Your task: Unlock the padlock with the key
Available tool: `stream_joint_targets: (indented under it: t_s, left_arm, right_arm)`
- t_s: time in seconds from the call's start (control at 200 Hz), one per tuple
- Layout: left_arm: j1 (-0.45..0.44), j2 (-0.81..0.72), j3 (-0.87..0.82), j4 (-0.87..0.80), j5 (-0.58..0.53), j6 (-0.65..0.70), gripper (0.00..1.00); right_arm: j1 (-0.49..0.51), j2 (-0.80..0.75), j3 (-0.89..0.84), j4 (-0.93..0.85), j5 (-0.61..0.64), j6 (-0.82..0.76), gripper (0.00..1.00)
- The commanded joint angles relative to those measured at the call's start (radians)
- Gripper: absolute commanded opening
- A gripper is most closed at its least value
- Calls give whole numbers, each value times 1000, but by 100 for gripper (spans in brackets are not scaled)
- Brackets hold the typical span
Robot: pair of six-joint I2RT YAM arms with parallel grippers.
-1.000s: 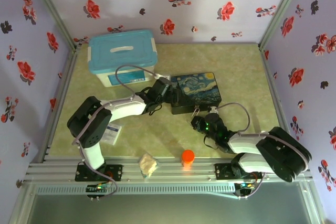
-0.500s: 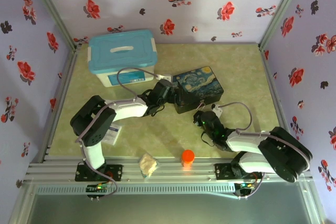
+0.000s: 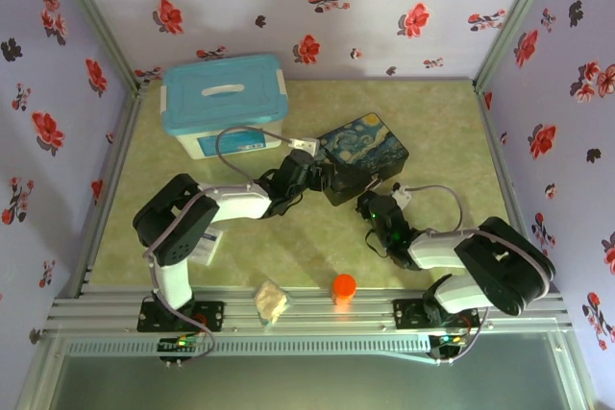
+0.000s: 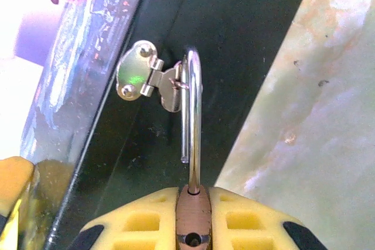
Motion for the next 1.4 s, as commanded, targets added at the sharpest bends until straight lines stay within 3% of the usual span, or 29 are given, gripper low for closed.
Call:
stream_joint_targets:
  t_s: [0.0, 0.235, 0.665, 0.79, 0.91, 1.01, 1.185, 1.27, 1.395]
  left_arm:
    - [-6, 86, -75, -241, -3, 104, 62]
    - [-7, 77, -92, -241, -2, 108, 59]
    - [-4, 86, -77, -248, 4, 113, 59]
    - [14, 79, -79, -249, 17, 100, 59]
    - [24, 64, -79, -242, 29, 97, 59]
    - [29, 16, -82, -241, 29, 86, 62]
    - [36, -125, -67, -279, 30, 65, 67]
    - [25, -192, -10, -327, 25, 66, 70]
    - [-14, -205, 117, -366, 12, 108, 74]
  right_arm:
    - [-25, 39, 56, 152, 149, 13, 10]
    - [-61, 149, 79, 246, 195, 28, 10]
    - [-177, 205, 92, 286, 127, -33, 11]
    - [-246, 252, 105, 349, 4, -60, 12]
    - [-250, 280, 112, 424, -70, -95, 13]
    - [-243, 265, 117, 378, -110, -74, 13]
    - [-234, 212, 64, 376, -52, -89, 13]
    - [-250, 205, 90, 307, -80, -76, 13]
    - [-250, 239, 93, 364, -115, -68, 12]
